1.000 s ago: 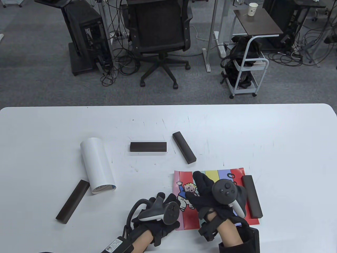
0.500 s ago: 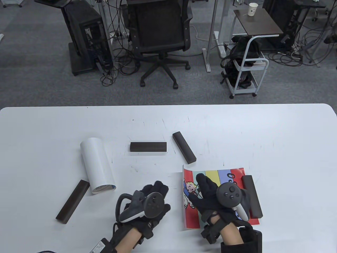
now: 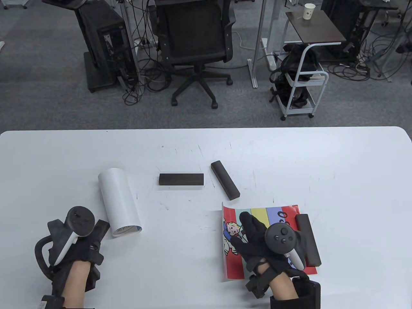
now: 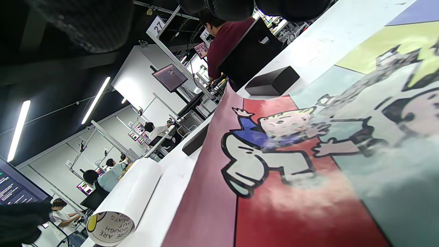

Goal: Unroll posters and secure with paperweights

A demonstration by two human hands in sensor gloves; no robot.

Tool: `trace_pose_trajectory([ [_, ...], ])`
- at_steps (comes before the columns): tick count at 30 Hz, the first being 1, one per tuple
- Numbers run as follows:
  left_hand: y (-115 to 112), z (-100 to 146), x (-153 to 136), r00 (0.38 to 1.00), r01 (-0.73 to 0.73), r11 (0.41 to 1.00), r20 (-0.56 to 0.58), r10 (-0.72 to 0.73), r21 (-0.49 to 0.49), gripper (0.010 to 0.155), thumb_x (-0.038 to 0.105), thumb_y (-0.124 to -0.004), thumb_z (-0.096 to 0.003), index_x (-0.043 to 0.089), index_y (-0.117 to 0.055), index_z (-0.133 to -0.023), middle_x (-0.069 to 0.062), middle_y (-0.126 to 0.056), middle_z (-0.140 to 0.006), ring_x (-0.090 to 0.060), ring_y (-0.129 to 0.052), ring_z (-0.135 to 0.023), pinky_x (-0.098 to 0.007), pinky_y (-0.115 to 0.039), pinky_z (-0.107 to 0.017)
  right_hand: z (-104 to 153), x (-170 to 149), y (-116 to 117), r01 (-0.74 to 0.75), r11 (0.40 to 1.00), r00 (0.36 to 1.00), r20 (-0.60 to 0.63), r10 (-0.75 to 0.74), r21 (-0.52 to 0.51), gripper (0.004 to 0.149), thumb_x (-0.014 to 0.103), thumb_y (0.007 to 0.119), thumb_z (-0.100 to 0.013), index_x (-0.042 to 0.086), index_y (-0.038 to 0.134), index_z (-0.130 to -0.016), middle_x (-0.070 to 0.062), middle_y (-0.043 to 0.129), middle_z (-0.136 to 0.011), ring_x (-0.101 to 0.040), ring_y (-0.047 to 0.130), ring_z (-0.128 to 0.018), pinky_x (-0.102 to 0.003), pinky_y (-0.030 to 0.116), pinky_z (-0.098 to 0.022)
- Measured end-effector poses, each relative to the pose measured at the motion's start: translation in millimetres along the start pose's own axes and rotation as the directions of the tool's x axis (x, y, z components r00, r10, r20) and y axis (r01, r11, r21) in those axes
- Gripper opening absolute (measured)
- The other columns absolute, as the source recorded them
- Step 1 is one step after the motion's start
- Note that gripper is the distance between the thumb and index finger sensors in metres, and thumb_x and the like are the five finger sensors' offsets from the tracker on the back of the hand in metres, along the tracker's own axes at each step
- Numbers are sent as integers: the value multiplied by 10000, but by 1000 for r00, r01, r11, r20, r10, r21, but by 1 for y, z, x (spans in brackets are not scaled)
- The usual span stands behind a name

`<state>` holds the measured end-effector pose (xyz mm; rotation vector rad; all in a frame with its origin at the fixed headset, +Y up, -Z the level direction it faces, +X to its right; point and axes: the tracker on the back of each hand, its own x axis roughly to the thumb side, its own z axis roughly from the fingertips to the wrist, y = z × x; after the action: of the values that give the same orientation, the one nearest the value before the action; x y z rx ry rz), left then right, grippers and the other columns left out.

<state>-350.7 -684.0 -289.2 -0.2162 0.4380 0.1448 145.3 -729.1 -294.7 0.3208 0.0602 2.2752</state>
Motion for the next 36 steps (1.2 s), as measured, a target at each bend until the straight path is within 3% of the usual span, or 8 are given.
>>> trace_pose_trajectory([
  [6, -49, -35, -18, 982, 126, 957, -104, -157, -262, 779, 442, -819, -451, 137, -476, -1080, -194, -486, -1122, -455, -622, -995, -547, -654, -663, 0, -1, 1, -4, 1000, 1000, -10, 4, 9, 785, 514, 762, -444, 139, 369, -1011, -195, 405, -1060, -513, 435, -912, -513, 546, -659],
  [9, -63, -43, -23, 977, 131, 944, -122, -175, -302, 754, 446, -805, -444, 152, -506, -1070, -176, -525, -1112, -437, -662, -975, -535, -668, -653, 0, -2, 1, -4, 1000, 1000, -17, 5, 10, 784, 512, 763, -444, 139, 369, -1010, -197, 403, -1060, -513, 434, -911, -514, 544, -659],
  [12, -65, -46, -23, 983, 109, 955, -114, -145, -276, 658, 411, -797, -457, 182, -600, -1042, -146, -631, -1073, -392, -746, -925, -509, -702, -625, 0, -3, 1, -4, 1000, 1000, -25, 4, 10, 784, 510, 764, -444, 137, 370, -1010, -198, 404, -1059, -514, 433, -911, -514, 543, -659],
  [21, -67, -44, -21, 965, 208, 927, -91, -247, -313, 678, 399, -798, -447, 131, -597, -1037, -159, -712, -1004, -363, -848, -850, -491, -763, -576, 1, -6, 1, -15, 1000, 999, -47, 16, 10, 779, 506, 762, -445, 132, 374, -1009, -204, 410, -1055, -517, 437, -907, -516, 544, -656],
  [26, -72, -38, -28, 946, 270, 923, -103, -307, -273, 704, 468, -771, -442, 70, -635, -1007, -195, -781, -922, -341, -929, -751, -464, -813, -519, 0, -6, -3, -28, 1000, 999, -44, 28, -12, 776, 496, 766, -444, 131, 379, -1009, -206, 409, -1056, -522, 430, -908, -521, 536, -658],
  [32, -71, -25, -53, 955, 204, 960, -177, -239, -191, 699, 499, -781, -425, 51, -720, -957, -201, -861, -847, -325, -995, -658, -449, -850, -470, 4, 6, -13, -58, 996, 998, 4, 58, -66, 781, 491, 773, -444, 127, 379, -1010, -212, 397, -1060, -526, 411, -915, -532, 522, -667],
  [36, -62, -16, -69, 971, 47, 988, -226, -80, -147, 695, 504, -771, -431, 43, -734, -949, -200, -873, -834, -321, -1003, -640, -448, -853, -466, 10, 25, -22, -104, 987, 992, 62, 112, -119, 782, 491, 777, -443, 126, 382, -1011, -214, 395, -1062, -528, 409, -918, -535, 521, -669],
])
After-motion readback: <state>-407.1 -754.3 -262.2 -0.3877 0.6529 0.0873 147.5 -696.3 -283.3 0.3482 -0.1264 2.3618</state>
